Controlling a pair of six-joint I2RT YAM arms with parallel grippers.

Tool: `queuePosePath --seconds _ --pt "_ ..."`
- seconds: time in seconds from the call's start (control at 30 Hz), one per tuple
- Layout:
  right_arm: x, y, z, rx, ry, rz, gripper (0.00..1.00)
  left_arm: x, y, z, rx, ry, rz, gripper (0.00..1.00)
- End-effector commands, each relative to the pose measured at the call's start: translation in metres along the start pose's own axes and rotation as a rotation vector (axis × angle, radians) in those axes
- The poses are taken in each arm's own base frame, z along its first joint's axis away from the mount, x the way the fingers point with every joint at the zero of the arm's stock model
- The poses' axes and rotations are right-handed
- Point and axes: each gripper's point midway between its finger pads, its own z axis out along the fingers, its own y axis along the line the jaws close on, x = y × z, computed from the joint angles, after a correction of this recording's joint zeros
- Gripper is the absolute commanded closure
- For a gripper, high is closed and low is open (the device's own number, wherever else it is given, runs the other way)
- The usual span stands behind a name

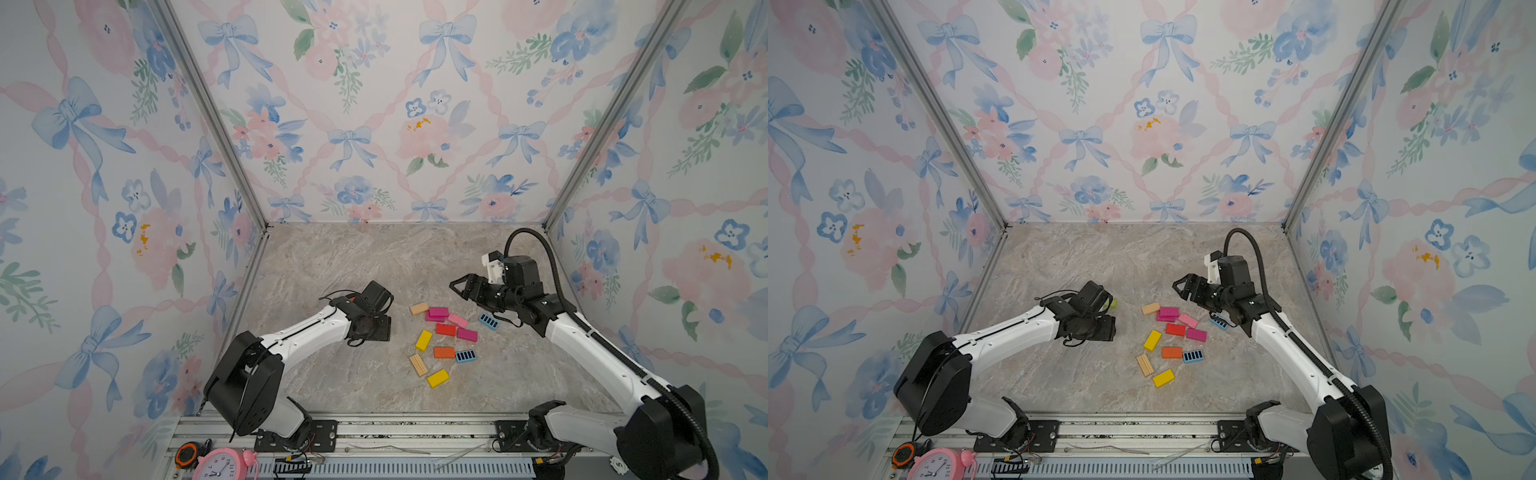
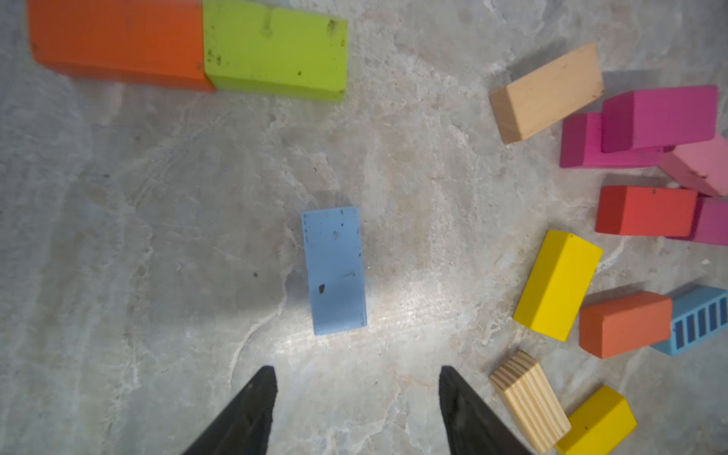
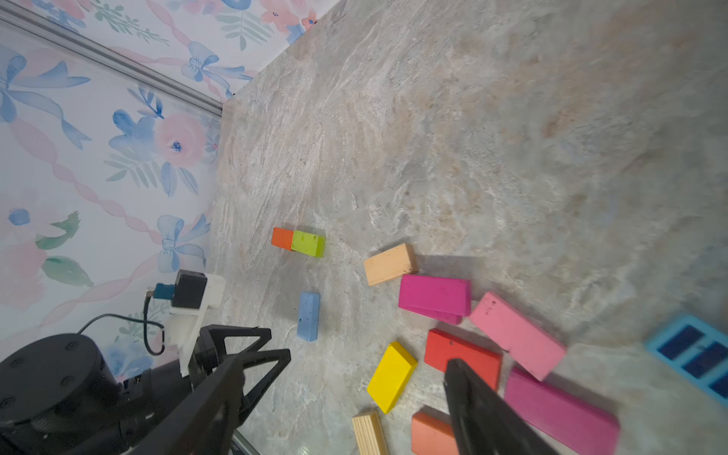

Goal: Assemble the number 7 with building blocks
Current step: Assemble the building block at the center of the board.

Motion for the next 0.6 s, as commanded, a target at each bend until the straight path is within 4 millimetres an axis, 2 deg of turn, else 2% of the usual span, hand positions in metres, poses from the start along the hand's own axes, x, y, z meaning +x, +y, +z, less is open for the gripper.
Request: queuePosePath --seconds 0.0,0.2,0.43,0.57 --pt "0.041 -0.027 -0.007 0.016 0.135 0.016 0.18 -0.001 0.009 0.009 -0.082 0.026 0.037 0.32" --pt "0.051 -0.037 -0.003 -0.004 0.140 0.044 0.18 -0.002 0.008 0.028 -0.117 0.078 0.062 0.37" --pt "0.049 -0.034 0.000 -0.025 0.141 0.048 0.19 0.000 0.012 0.044 -0.142 0.121 0.081 0.43" --pt "0.049 -0.034 0.001 -0.028 0.139 0.048 0.19 0.000 0.011 0.049 -0.143 0.135 0.091 0.49"
